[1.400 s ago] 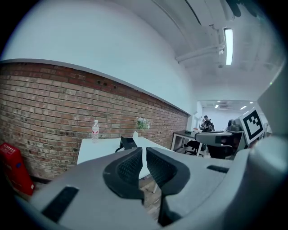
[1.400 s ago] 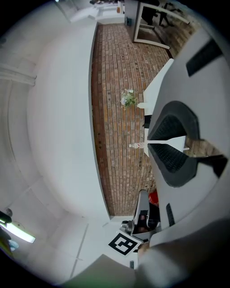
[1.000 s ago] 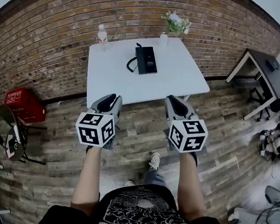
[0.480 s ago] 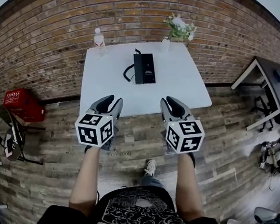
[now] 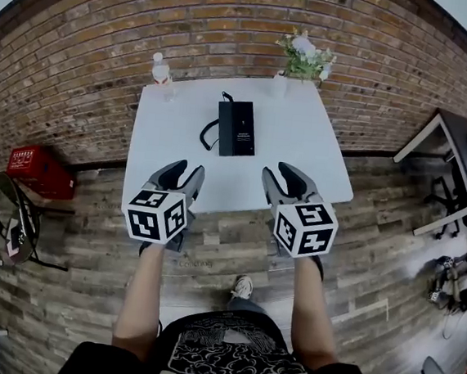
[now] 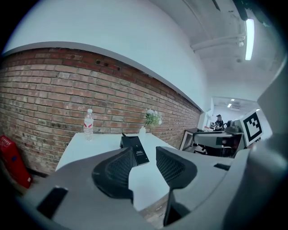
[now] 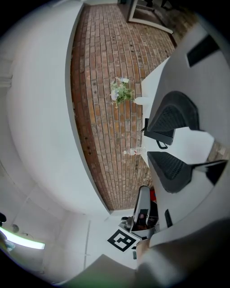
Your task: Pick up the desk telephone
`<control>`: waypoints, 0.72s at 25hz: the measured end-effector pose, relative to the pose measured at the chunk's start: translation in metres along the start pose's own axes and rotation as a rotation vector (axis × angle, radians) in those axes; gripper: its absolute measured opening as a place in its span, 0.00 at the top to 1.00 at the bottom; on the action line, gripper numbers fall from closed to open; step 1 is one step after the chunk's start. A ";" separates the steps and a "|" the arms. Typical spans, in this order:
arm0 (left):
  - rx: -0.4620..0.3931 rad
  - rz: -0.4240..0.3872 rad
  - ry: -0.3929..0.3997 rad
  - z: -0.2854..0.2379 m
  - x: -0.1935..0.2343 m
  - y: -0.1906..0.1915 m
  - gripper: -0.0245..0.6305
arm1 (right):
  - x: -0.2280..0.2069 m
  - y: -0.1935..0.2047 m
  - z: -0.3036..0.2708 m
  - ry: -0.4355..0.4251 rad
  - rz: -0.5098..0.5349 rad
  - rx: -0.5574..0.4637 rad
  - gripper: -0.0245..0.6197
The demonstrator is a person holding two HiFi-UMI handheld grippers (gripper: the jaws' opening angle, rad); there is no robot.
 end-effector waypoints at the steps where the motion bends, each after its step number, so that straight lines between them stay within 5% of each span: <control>1: 0.003 0.006 -0.003 -0.006 0.000 -0.001 0.74 | -0.006 0.000 -0.004 -0.006 -0.001 0.004 0.78; 18: 0.033 0.105 -0.078 -0.084 0.002 -0.015 0.70 | -0.085 -0.003 -0.061 -0.130 -0.008 0.050 0.68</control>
Point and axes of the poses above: the fingertips, and each gripper's own axes: z backward along the fingers, x to its left, y out of its underside, the point moved 4 cm from there along z, backward along the fingers, and after that the axes turned 2 degrees about x, right-handed, at the moved point
